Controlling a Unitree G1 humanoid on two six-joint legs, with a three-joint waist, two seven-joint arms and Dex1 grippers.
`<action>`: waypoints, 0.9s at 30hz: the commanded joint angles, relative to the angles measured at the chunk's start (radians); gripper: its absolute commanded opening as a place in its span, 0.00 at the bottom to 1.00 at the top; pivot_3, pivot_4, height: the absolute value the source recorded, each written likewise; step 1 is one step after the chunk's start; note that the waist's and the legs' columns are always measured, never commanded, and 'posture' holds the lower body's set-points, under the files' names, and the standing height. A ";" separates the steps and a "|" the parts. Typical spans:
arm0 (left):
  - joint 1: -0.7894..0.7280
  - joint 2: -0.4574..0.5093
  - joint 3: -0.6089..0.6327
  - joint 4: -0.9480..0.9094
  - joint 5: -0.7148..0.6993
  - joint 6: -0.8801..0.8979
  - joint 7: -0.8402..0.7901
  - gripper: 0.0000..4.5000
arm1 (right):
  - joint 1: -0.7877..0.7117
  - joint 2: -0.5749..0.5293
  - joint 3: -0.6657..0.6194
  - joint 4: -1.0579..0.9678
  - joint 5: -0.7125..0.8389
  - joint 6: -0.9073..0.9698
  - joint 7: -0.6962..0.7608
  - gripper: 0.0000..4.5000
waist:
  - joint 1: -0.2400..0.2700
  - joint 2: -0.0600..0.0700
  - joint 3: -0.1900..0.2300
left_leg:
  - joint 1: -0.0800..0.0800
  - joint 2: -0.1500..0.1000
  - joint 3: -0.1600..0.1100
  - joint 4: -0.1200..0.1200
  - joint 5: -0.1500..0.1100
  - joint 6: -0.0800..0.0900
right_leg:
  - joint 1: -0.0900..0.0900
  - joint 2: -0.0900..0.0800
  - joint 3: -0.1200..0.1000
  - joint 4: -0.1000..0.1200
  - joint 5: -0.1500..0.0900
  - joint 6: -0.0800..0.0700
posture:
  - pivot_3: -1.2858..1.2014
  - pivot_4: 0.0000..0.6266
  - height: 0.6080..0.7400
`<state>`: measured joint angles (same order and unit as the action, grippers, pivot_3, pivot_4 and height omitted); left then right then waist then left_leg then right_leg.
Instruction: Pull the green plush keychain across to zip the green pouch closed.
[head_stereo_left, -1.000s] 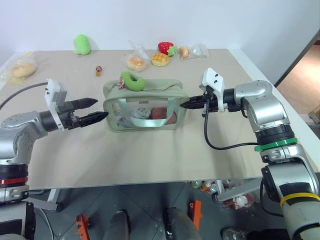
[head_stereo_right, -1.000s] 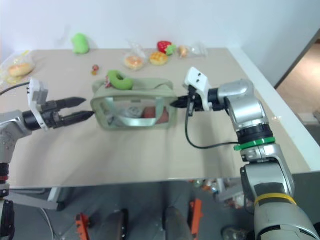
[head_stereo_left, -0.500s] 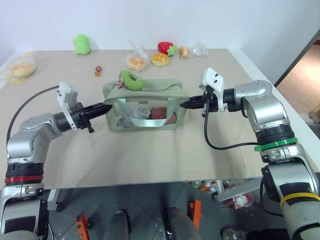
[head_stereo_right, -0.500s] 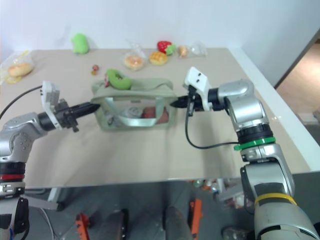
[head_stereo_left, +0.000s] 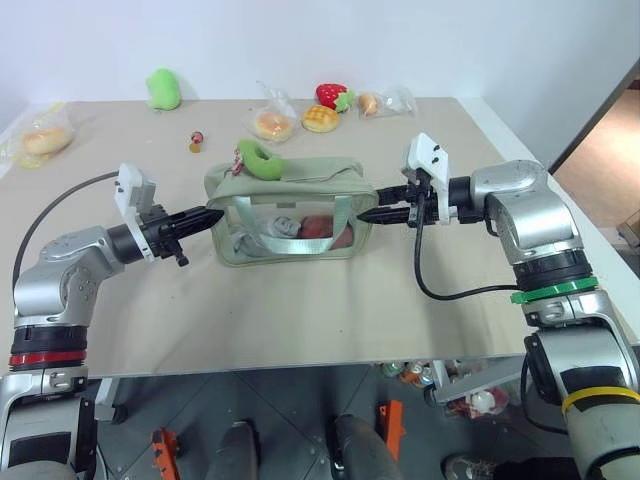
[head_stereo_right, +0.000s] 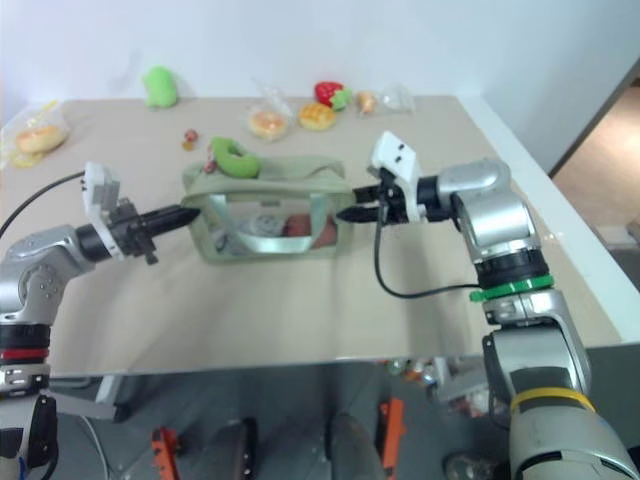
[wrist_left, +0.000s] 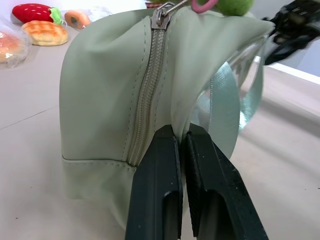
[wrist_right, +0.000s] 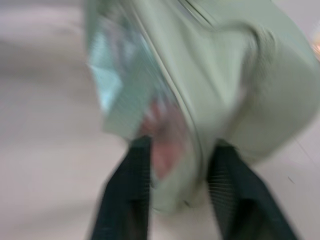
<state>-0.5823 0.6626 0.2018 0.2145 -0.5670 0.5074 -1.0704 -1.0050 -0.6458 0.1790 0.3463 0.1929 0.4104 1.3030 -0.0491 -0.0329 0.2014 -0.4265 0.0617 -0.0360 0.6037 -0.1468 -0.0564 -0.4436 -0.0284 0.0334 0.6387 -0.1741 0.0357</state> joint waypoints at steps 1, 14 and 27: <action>0.000 0.016 0.015 -0.026 0.007 -0.020 0.006 0.00 | 0.004 -0.038 -0.049 -0.074 0.050 0.029 0.038 0.68 | 0.000 0.000 0.000 | 0.000 0.000 0.000 0.000 0.000 0.000 | 0.000 0.000 0.000 0.000 0.000 0.000 | 0.52 0.24 1.00; 0.013 0.013 0.019 -0.038 0.004 -0.028 0.017 0.00 | -0.287 -0.050 -0.041 0.322 -0.168 -0.328 -0.239 0.97 | -0.006 0.000 0.000 | 0.003 0.000 0.004 0.000 0.000 0.000 | 0.000 0.000 0.004 0.000 0.000 -0.001 | 0.52 0.24 1.00; 0.031 0.011 0.027 -0.059 -0.013 -0.020 0.027 0.00 | -0.436 0.184 0.001 0.577 -0.263 -0.525 -0.331 0.97 | -0.009 0.000 0.000 | 0.002 0.000 0.005 -0.002 0.000 0.001 | -0.001 0.002 0.008 0.000 0.000 0.001 | 0.52 0.24 1.00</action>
<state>-0.5540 0.6628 0.2090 0.1838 -0.5706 0.4881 -1.0469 -1.3811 -0.4689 0.1943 0.9054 -0.0694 -0.0916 0.9796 -0.0581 -0.0328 0.2015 -0.4244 0.0615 -0.0308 0.6016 -0.1473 -0.0559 -0.4445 -0.0269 0.0419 0.6386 -0.1742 0.0368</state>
